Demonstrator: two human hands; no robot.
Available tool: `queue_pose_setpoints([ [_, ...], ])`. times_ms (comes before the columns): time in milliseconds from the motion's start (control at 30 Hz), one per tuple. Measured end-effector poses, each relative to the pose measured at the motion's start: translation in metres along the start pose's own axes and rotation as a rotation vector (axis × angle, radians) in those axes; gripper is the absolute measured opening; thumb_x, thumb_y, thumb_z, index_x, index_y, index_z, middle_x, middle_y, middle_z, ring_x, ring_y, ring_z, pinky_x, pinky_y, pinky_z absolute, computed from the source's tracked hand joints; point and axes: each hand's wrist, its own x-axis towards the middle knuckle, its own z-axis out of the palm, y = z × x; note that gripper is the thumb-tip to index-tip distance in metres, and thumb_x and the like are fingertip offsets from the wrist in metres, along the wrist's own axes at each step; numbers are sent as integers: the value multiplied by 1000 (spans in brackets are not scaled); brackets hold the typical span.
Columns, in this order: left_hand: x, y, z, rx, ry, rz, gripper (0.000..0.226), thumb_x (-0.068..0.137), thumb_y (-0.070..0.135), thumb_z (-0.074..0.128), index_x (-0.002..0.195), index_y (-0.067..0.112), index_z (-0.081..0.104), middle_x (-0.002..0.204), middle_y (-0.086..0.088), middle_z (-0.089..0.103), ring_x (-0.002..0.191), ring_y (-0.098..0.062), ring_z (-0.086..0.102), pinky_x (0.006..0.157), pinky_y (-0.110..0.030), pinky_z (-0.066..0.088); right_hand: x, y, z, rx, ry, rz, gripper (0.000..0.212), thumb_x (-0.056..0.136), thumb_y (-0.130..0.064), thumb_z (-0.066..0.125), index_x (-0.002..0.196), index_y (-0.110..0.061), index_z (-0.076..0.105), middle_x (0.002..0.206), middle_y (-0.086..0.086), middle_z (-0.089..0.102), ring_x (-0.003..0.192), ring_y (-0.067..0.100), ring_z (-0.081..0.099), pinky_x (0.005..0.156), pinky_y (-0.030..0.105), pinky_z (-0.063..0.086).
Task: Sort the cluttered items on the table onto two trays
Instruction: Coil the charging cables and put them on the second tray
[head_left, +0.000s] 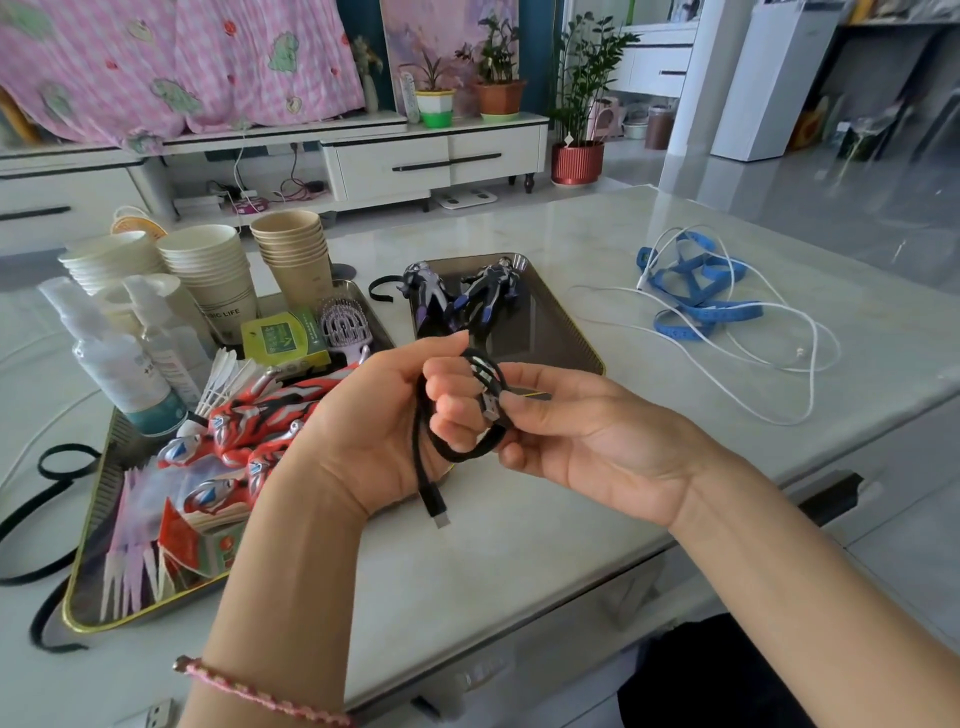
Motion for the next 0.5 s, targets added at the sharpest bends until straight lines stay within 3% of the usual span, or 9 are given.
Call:
queue_pose_setpoints([
  [100, -5, -1, 7, 159, 246, 174, 58, 94, 25, 42, 36, 19, 35, 35, 7, 31, 28, -6, 35, 28, -11, 27, 7, 4, 5, -25, 31, -23, 33, 85, 3, 53, 117, -7, 50, 105, 17, 58, 82, 22, 57, 54, 20, 50],
  [233, 1, -7, 2, 356, 572, 306, 50, 91, 27, 54, 45, 18, 36, 37, 5, 35, 30, -9, 37, 34, -13, 32, 15, 8, 19, -22, 127, -66, 23, 91, 5, 48, 110, -9, 48, 77, 9, 59, 52, 12, 57, 47, 21, 46],
  [300, 4, -11, -2, 584, 709, 391, 46, 88, 35, 58, 51, 17, 40, 43, 4, 39, 44, -14, 39, 52, -23, 37, 21, 11, 20, -216, 237, -114, 29, 93, -1, 49, 119, -12, 47, 73, 2, 59, 50, 7, 52, 50, 21, 42],
  [367, 5, -15, 2, 630, 680, 422, 46, 90, 41, 54, 52, 18, 42, 43, 7, 39, 53, -17, 37, 64, -33, 34, 26, 14, 18, -534, 319, -190, 32, 95, -6, 46, 126, -15, 46, 84, -1, 59, 59, 4, 50, 56, 20, 40],
  [500, 8, -19, 9, 552, 666, 473, 47, 94, 41, 46, 54, 18, 37, 39, 8, 34, 49, -17, 36, 64, -34, 31, 30, 20, 17, -1065, 267, -392, 30, 99, -14, 39, 127, -17, 48, 101, -1, 61, 76, 3, 50, 66, 12, 37],
])
